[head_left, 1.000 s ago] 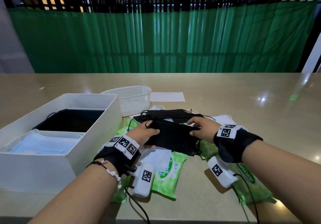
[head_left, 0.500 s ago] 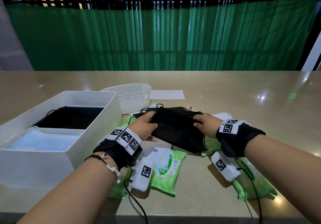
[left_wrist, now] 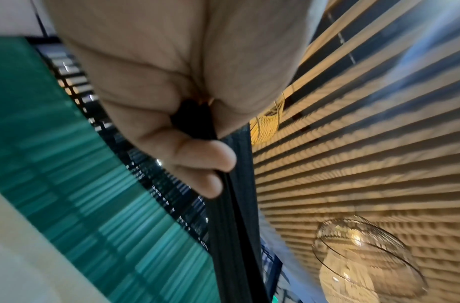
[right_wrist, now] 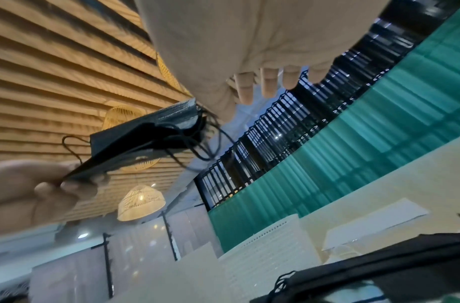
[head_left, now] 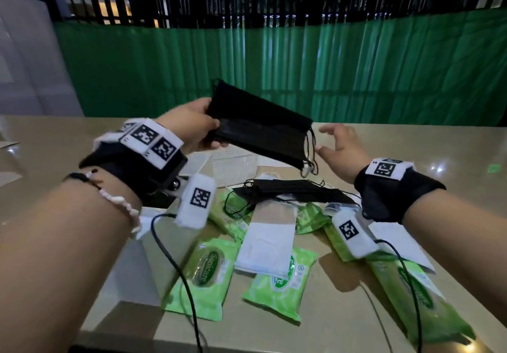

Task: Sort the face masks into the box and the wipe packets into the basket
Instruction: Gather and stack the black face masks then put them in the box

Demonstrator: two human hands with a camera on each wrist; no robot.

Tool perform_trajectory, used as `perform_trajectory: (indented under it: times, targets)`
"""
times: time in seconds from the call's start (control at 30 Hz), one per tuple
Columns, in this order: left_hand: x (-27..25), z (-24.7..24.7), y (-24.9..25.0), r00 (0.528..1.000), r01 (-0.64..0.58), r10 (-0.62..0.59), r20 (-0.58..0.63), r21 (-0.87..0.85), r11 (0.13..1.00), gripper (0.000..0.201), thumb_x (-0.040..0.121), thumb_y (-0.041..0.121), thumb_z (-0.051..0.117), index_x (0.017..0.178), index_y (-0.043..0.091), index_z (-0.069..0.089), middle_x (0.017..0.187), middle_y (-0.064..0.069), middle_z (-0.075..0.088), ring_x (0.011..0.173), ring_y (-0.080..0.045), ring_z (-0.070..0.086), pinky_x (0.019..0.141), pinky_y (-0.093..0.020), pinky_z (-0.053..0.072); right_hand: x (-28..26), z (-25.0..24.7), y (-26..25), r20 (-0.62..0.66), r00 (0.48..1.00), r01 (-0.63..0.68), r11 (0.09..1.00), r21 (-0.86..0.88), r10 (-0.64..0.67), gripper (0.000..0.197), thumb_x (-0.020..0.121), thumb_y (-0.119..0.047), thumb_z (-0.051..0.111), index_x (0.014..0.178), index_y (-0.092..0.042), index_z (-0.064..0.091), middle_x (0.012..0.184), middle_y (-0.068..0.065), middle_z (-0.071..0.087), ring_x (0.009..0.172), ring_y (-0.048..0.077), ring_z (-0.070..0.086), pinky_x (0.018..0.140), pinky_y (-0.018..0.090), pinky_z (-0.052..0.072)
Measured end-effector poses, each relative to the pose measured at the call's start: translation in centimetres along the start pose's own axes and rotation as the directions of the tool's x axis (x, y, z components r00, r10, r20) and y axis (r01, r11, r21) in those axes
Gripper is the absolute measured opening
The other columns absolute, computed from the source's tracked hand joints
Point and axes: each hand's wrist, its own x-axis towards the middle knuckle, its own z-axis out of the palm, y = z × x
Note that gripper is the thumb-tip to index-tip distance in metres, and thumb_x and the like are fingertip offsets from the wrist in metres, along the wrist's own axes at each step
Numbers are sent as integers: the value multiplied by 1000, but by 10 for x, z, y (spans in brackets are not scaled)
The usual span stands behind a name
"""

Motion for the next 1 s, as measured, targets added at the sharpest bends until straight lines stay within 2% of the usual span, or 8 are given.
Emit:
perform_trajectory:
  times: [0.13,0.2,0.3,0.57,0.73,0.83,0.93,1.0]
  targets:
    - [9,-68,22,986,17,-3,-167,77,997,32,99,-4,27,79,17,41,81,-5,51,31,-4,54,30,-8,33,-6,22,-33,174,974,151,988,-44,-141,44,94,-24,50,136,-16,39,144,7,32,134,23,32,108,26,23]
    - [15,-97,21,970,62,-32,-239,120,991,32,99,-3,28,77,17,40,81,-3,49,30,-3,54,30,-7,30,-16,37,-57,278,933,240,971,-3,-230,34,96,-24,47,130,-19,49,139,0,44,129,17,41,94,14,26]
    - [23,-136,5,949,164,-101,-299,192,968,34,99,-4,26,77,17,41,77,-8,48,27,-3,51,28,-8,32,-35,61,-97,428,835,372,928,28,-347,27,97,-25,44,118,-22,61,125,-4,59,117,15,52,83,14,31]
    - [44,-184,-67,881,440,-332,-338,325,837,24,101,0,31,82,8,44,55,-15,53,22,-11,47,27,-11,32,-62,134,-147,645,532,641,759,117,-548,38,101,-24,33,136,-12,44,146,7,37,143,15,19,107,20,17]
    - [51,-189,-98,835,537,-456,-307,276,797,23,100,1,32,79,0,42,33,-12,51,21,-17,47,24,-15,33,-61,150,-136,619,522,705,706,76,-587,32,99,-26,39,123,-7,48,130,12,43,135,24,25,107,26,16]
    - [56,-190,-103,836,540,-470,-283,274,796,12,101,2,32,99,-1,43,42,-14,55,23,-15,48,26,-13,35,-59,151,-136,625,510,702,706,94,-591,31,100,-26,38,123,-9,47,128,10,43,134,23,24,109,29,17]
    - [58,-188,-109,844,528,-466,-264,266,806,19,100,2,32,84,4,42,39,-12,54,23,-15,48,27,-12,34,-59,151,-136,637,502,688,717,117,-586,31,100,-26,38,124,-9,46,130,9,41,135,20,21,109,28,16]
    - [58,-181,-119,838,540,-473,-273,281,794,19,100,1,33,82,4,40,56,-16,53,22,-17,48,27,-14,36,-59,152,-135,629,502,675,723,144,-594,30,100,-25,39,124,-9,46,130,8,40,136,19,19,110,28,16]
